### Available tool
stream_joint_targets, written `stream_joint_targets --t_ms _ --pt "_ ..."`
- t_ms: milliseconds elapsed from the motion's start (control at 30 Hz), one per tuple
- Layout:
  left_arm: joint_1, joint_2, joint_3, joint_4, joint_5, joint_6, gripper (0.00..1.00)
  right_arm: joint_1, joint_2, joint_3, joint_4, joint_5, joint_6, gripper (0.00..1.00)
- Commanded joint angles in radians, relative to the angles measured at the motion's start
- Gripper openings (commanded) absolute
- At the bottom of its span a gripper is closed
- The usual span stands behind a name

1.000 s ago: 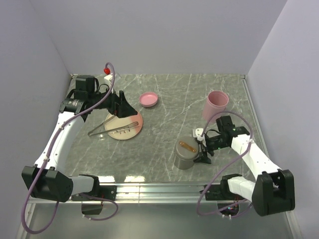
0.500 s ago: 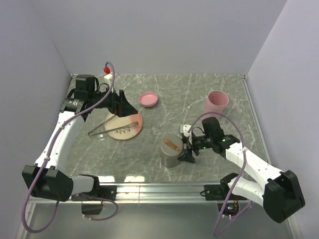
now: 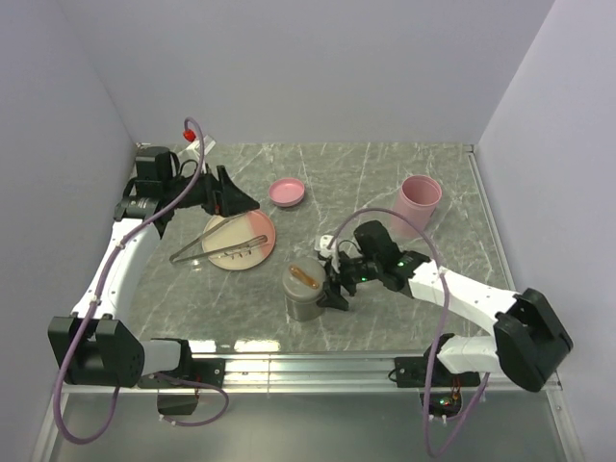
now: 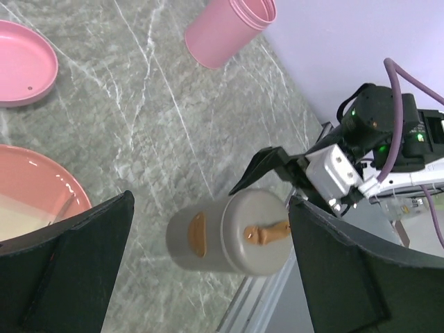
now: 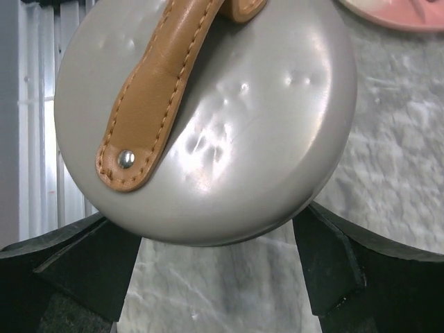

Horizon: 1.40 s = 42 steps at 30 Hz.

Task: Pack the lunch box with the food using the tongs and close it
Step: Move the packing box to the center of the board.

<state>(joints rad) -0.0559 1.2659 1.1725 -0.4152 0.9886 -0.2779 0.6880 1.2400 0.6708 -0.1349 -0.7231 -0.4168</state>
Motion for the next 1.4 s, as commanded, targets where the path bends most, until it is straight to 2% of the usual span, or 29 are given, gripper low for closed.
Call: stream_joint_targets --t_ms 0,300,567,800,933,1133,1367 --pt "0.011 -0.051 -0.014 0.088 -0.002 -0.034 0.99 0.056 0.086 0.134 0.038 0.051 0.052 0.91" --pt "0.031 -0.063 -0.017 0.081 -0.019 -0.004 0.99 0.153 0.211 0.213 0.115 0.117 0.127 0.91" --pt "0.044 -0.095 -0.046 0.104 -0.042 -0.020 0.99 0.177 0.283 0.256 0.184 0.166 0.179 0.92" --pt "0.047 -0.094 -0.036 0.113 -0.057 -0.046 0.99 0.179 0.328 0.317 0.181 0.151 0.181 0.93" --pt "0.047 -0.051 -0.007 0.082 -0.086 -0.040 0.99 0.182 0.338 0.366 0.114 0.137 0.142 0.94" --pt "0.045 0.048 0.114 -0.003 -0.133 0.026 0.99 0.179 0.259 0.325 -0.020 0.143 0.038 0.95" --pt "-0.011 0.190 0.303 -0.126 -0.264 0.215 0.99 0.094 0.038 0.182 -0.075 0.146 0.027 0.98"
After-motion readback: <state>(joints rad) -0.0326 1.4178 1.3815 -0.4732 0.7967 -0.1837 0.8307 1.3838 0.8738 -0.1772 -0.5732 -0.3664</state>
